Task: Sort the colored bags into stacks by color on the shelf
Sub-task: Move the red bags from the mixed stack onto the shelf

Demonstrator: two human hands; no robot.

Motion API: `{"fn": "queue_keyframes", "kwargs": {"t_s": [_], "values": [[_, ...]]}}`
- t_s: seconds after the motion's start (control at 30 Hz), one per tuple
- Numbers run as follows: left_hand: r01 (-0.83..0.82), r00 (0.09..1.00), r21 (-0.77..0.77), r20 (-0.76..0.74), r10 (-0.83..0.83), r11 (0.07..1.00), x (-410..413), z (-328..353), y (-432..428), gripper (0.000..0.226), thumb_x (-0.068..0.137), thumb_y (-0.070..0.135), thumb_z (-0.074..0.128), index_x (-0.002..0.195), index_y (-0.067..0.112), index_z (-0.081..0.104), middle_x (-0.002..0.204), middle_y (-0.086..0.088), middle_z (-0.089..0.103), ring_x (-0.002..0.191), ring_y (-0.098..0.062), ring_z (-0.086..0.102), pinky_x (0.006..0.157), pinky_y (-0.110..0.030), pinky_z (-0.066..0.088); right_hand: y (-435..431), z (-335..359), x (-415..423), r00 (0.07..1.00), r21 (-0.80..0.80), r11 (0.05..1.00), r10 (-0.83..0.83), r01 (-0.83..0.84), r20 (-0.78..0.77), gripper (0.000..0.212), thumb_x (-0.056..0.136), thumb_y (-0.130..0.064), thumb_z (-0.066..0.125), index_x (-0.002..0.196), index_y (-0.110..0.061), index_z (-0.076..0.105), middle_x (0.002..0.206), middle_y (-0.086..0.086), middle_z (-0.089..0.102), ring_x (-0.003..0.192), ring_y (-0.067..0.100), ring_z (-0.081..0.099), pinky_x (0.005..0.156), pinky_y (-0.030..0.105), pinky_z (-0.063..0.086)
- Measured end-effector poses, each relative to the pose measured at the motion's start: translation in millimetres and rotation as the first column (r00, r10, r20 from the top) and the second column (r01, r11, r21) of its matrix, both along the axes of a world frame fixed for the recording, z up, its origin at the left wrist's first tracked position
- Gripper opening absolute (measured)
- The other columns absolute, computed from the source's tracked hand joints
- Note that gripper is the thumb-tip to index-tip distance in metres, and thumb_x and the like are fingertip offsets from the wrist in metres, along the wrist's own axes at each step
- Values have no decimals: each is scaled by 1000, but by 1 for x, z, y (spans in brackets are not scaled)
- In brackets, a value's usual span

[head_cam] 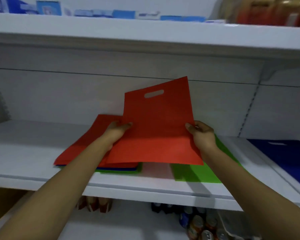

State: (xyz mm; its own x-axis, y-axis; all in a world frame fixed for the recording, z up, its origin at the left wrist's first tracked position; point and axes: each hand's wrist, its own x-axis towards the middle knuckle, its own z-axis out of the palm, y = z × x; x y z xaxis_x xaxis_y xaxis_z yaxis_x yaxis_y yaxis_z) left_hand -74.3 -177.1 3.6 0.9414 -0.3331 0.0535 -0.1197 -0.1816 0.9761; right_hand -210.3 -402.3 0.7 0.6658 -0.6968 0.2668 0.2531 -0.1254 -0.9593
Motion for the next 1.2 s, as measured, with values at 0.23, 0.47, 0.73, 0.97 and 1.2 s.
{"fn": "queue_keyframes", "kwargs": {"t_s": [0.23, 0.47, 0.73, 0.97, 1.2], "values": [[160, 987, -63, 12, -160, 985, -98, 12, -118, 22, 91, 10, 62, 113, 7, 64, 106, -8, 67, 80, -16, 64, 65, -18, 53, -98, 4, -140, 989, -80, 988, -134, 129, -68, 8, 89, -13, 67, 82, -18, 67, 77, 0, 68, 66, 13, 64, 60, 23, 53], [264, 964, -79, 59, -260, 961, -217, -2, -236, 13, 94, 13, 58, 102, 19, 66, 104, -9, 70, 86, -22, 65, 84, -35, 54, -190, -9, -288, 952, -179, 954, -269, 241, -147, 11, 94, -21, 61, 87, -15, 67, 83, -1, 69, 75, 15, 66, 66, 25, 51], [389, 921, -118, 56, -385, 914, -330, -18, -351, 10, 95, 15, 57, 100, 19, 65, 100, -5, 69, 85, -19, 65, 81, -35, 54, -264, -29, -424, 877, -8, 908, -408, 420, -255, 16, 94, -21, 61, 80, -14, 64, 84, 5, 66, 70, 16, 60, 60, 27, 47], [497, 867, -72, 91, -490, 865, -384, -18, -442, 13, 96, 20, 56, 106, 19, 63, 94, 5, 66, 84, -14, 65, 68, -27, 50, -322, -39, -491, 803, 25, 832, -527, 555, -279, 13, 95, -24, 59, 87, -15, 65, 85, 2, 66, 75, 17, 60, 62, 28, 46], [526, 846, -145, -18, -534, 838, -406, -21, -555, 8, 95, 17, 57, 97, 17, 65, 99, -6, 68, 88, -23, 65, 82, -35, 54, -410, -37, -523, 753, 31, 781, -589, 623, -295, 13, 93, -20, 62, 101, -11, 65, 91, 6, 66, 74, 17, 61, 62, 27, 48]]}}
